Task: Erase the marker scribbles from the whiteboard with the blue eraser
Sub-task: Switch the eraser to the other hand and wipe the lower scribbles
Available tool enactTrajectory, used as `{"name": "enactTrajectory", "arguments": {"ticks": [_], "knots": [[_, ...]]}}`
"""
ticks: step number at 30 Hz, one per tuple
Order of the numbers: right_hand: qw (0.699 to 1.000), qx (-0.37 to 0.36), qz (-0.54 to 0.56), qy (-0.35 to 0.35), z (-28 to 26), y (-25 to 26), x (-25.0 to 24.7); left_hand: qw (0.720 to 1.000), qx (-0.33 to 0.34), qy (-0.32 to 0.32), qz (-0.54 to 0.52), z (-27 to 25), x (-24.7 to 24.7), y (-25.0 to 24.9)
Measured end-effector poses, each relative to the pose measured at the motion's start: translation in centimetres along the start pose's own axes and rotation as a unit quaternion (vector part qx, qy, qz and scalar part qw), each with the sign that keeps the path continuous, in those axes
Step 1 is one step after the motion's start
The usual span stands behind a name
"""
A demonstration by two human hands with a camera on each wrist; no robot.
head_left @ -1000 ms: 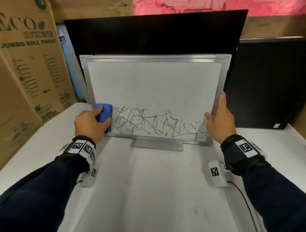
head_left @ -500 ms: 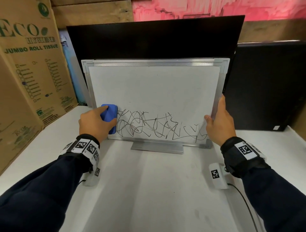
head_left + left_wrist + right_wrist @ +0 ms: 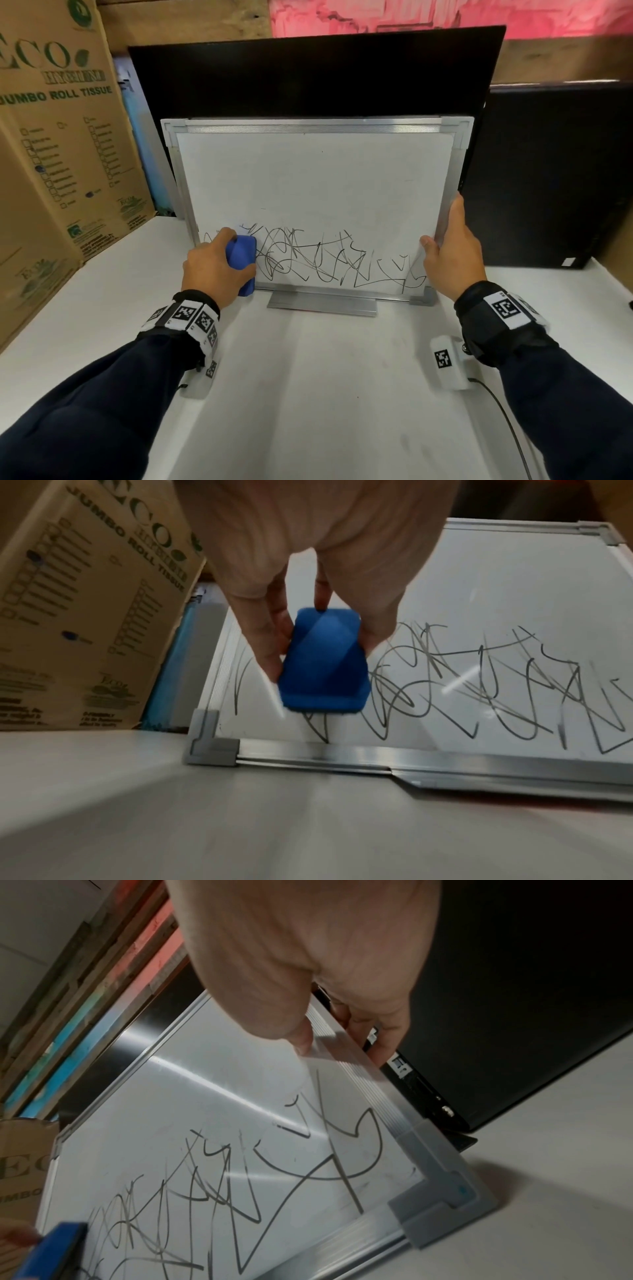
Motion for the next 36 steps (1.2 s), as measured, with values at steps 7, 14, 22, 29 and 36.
{"name": "enactTrajectory", "arguments": {"ticks": [7, 14, 22, 29, 36], "knots": [[1.000, -0.006, 0.001, -0.001, 0.1, -0.2, 0.1, 0.998, 0.014, -0.054, -0.038, 0.8, -1.9, -1.5], [1.000, -0.004, 0.006, -0.003, -0.2, 0.0, 0.0, 1.000, 0.019, 0.003, -0.009, 0.4, -1.1, -2.0], [1.000, -0.005, 0.005, -0.002, -0.2, 0.1, -0.1, 0.999, 0.031, 0.008, -0.010, 0.2, 0.3, -2.1], [1.000, -0.009, 0.004, -0.003, -0.2, 0.1, 0.0, 0.998, 0.033, -0.037, -0.030, 0.7, -0.5, -2.6], [1.000, -0.004, 0.002, -0.001, -0.2, 0.1, -0.1, 0.999, 0.041, 0.003, -0.007, 0.8, -0.1, -3.6]]}}
Point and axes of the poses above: each hand's wrist, its own z-axis towards the middle knuckle, its own x-axis out of the palm, y = z × x, the point moved 3 cm from there along z, towards the middle knuckle, and after that the axes turned 12 degrees about y, right-handed, at the moved point
